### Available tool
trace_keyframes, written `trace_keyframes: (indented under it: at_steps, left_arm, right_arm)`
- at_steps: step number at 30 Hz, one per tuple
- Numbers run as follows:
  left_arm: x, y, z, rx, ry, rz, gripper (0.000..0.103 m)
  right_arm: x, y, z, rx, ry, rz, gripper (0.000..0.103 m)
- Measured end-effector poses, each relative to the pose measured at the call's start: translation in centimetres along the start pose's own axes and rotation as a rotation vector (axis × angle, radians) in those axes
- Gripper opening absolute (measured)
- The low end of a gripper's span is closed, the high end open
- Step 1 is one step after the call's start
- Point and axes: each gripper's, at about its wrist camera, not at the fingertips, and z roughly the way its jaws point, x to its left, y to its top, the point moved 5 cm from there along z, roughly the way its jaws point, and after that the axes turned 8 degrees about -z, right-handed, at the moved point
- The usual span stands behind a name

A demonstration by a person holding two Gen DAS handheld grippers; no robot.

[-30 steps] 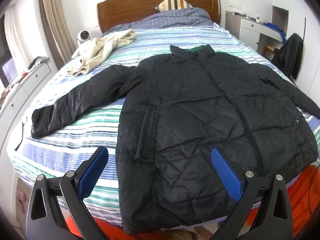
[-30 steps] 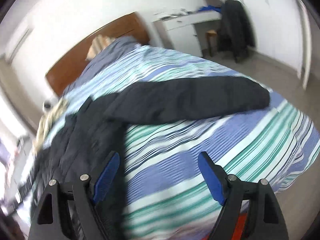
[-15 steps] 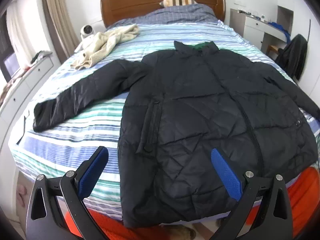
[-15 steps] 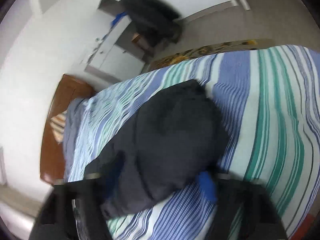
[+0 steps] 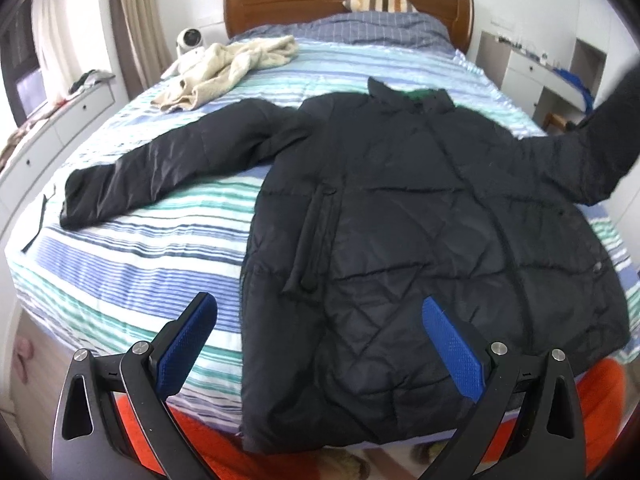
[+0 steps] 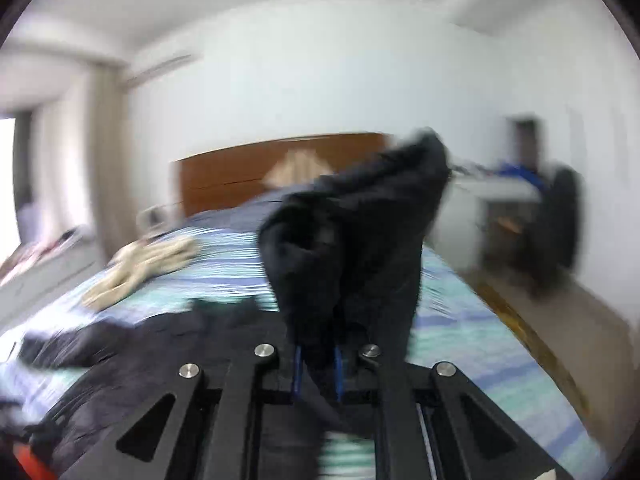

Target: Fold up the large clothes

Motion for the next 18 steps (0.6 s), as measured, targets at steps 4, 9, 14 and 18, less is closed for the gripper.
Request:
trace_keyframes:
  at_steps: [4, 9, 14, 18]
  left_arm:
    - [-0.1, 0.1, -0.3, -0.014, -0.005, 0.01, 0.102]
    - [0.2, 0.0, 1.2, 0.02, -0.018, 0.021, 0.102]
    - [0.1, 0.7, 2.5, 0.054, -0.113, -0.024, 0.102]
    - [-3.1, 2.5, 5.7, 0.153, -0.285, -0.006, 0.102]
  right_arm:
    - [11.1, -0.8, 2.9, 0.015, 0.159, -0.133, 0.011]
    - [20.6, -8.6, 6.4, 0.234, 0.398, -0.078, 0.084]
    - [24.4, -14.1, 3.8, 0.362, 0.536, 0.024, 0.102]
    - [21.8, -14.6, -0.6, 0.34, 0.529, 0.024, 0.102]
